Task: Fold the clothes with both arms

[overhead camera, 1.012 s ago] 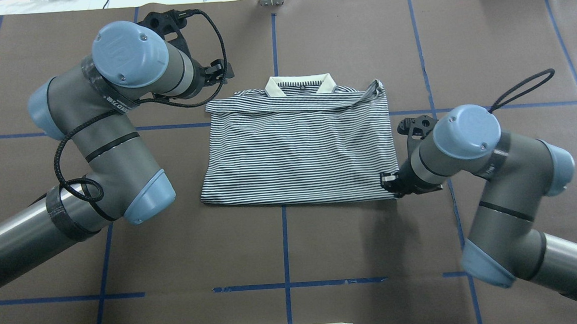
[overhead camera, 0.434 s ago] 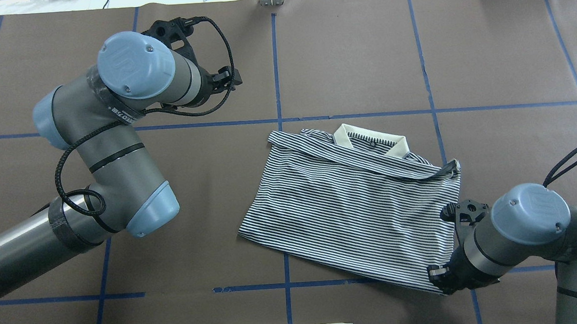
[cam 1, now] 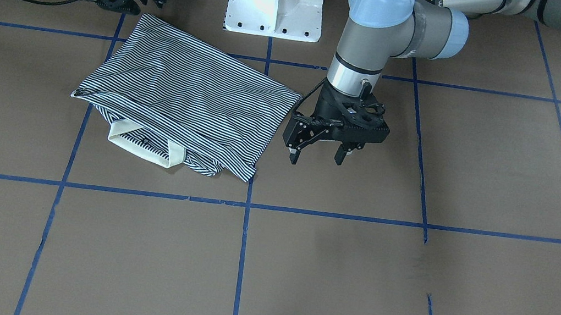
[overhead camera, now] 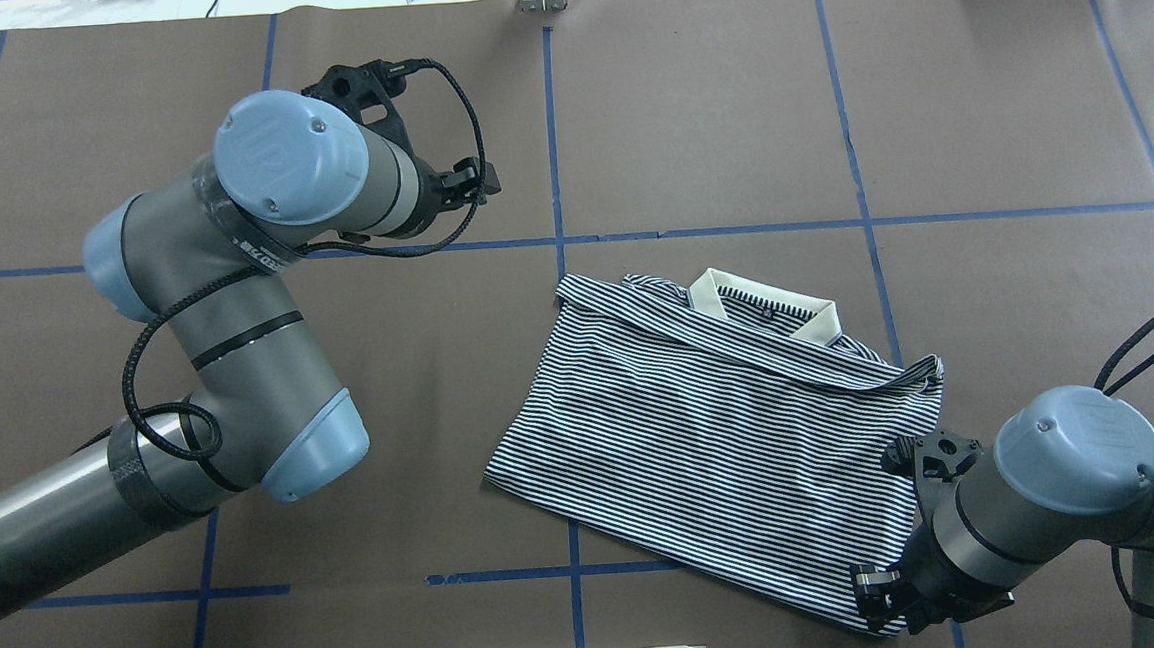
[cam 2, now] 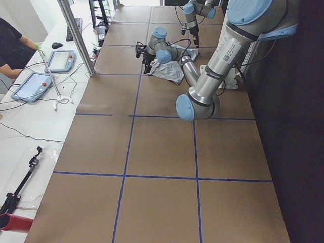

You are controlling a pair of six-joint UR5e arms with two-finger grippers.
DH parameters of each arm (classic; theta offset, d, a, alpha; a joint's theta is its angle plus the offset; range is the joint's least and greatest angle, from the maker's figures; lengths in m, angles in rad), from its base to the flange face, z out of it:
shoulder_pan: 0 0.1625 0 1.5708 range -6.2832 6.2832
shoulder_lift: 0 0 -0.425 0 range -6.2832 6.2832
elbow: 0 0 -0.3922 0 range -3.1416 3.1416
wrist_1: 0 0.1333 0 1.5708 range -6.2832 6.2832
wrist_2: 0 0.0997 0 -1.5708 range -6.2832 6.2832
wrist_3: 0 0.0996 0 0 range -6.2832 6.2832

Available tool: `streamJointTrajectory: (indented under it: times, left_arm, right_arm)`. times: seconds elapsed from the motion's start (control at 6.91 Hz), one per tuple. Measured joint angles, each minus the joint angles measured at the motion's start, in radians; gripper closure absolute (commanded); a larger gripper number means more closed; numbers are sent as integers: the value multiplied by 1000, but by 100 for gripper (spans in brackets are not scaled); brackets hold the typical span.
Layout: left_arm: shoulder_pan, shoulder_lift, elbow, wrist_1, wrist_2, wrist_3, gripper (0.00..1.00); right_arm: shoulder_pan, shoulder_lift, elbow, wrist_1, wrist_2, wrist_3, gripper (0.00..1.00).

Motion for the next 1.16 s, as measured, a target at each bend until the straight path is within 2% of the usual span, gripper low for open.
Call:
streamJointTrajectory:
  times: [0.29, 0.58, 0.87, 1.16]
  left_arm:
    - [112, 11, -14, 23, -17, -184, 0]
    - [202, 35, -16, 77, -12, -368, 0]
    - [257, 46, -16, 127, -8, -454, 0]
    - [287, 49, -13, 137, -7, -478, 1]
  right_arm:
    - [164, 112, -9, 1, 1, 6, 0]
    - [310, 195, -29, 0, 4, -72, 0]
    - [373, 219, -46, -2, 2, -114, 0]
    - [388, 229, -52, -2, 1, -118, 0]
